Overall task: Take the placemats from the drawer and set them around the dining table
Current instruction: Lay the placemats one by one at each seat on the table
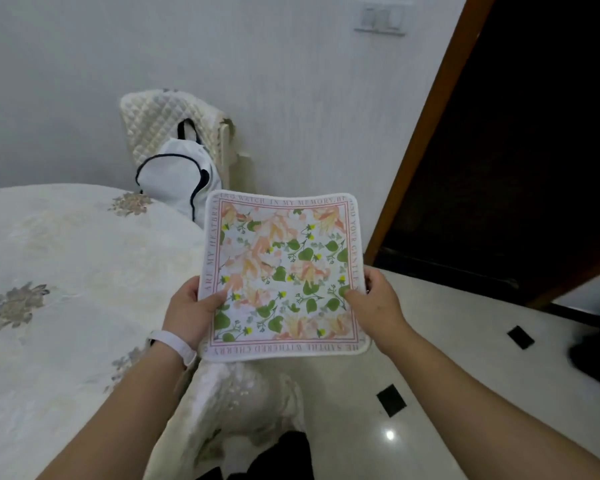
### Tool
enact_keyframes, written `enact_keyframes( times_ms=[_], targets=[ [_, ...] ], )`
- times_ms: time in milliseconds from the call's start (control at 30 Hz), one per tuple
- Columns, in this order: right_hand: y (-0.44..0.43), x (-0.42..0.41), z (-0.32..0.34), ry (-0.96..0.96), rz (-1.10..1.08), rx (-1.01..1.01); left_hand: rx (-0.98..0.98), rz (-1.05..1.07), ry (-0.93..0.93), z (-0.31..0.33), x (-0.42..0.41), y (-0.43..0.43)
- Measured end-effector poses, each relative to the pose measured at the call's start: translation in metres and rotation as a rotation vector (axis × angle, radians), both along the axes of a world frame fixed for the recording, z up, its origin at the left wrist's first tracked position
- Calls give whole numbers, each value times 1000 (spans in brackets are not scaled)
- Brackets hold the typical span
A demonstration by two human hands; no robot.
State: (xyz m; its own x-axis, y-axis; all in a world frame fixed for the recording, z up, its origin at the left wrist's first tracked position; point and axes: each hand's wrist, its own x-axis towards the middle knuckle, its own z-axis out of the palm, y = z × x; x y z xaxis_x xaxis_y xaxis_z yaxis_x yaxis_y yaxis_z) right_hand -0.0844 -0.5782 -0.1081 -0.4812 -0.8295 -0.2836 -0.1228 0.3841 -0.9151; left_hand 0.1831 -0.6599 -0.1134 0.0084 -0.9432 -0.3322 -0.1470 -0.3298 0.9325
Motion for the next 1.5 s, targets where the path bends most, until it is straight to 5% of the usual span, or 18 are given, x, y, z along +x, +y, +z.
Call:
enact_keyframes(
  times_ms=[367,733,1267,1500],
  targets=[
    [-173,-70,9,98,-29,85,103,-51,136,-27,-74,-184],
    [-267,-117,5,103,41,114,171,58,197,-33,-111,-254],
    [-478,-201,-11,13,536,85,99,442,95,-6,-184,-337],
    [-535,-175,-13,1,789,101,103,683,78,3,-178,-331]
  ],
)
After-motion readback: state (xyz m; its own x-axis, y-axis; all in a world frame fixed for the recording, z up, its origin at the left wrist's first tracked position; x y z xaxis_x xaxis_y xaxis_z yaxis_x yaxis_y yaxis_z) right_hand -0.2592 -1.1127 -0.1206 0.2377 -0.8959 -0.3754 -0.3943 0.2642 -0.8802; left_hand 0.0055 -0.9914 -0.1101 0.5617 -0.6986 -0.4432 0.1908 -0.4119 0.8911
